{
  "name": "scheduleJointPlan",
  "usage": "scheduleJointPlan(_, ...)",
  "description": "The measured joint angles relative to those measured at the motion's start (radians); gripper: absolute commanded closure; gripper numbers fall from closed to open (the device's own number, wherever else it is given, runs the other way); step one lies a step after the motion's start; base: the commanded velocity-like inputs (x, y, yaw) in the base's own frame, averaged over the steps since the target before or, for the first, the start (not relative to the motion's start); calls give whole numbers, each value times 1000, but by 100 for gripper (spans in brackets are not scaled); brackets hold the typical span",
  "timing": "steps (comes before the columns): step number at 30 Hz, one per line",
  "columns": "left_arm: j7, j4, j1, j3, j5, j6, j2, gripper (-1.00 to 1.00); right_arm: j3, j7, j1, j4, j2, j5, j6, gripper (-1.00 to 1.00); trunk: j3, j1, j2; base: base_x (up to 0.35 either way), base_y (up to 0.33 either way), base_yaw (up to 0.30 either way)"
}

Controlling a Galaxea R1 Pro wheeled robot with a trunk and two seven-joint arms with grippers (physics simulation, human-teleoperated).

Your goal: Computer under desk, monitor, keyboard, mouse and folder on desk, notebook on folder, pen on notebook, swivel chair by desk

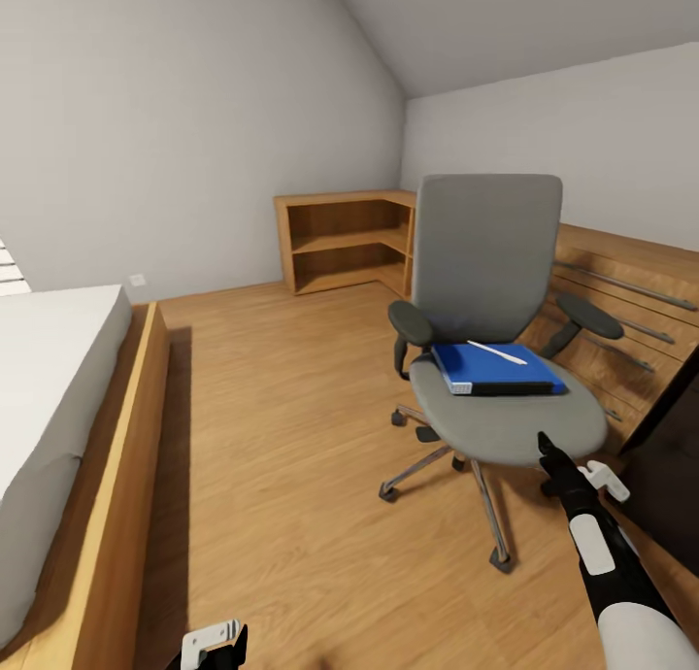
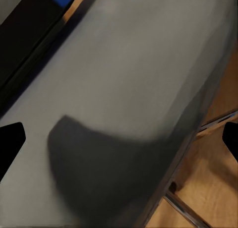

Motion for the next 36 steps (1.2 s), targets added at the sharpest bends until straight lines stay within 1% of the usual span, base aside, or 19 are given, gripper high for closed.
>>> scheduleJointPlan(6, 0, 0, 0, 1, 1, 0, 0, -100, -1, -1, 0, -3, 0, -1, 0, -100, -2, 0, 0, 33, -18, 54)
scheduleJointPlan(22, 1, 0, 0, 1, 2, 1, 0, -100, -1, -1, 0, -19, 1, 1, 0, -100, -15, 0, 0, 3, -1, 173)
scheduleJointPlan(36, 0, 0, 0, 1, 1, 0, 0, -100, 1, 0, 0, -22, 0, 1, 0, -100, -16, 0, 0, 167, -90, 10)
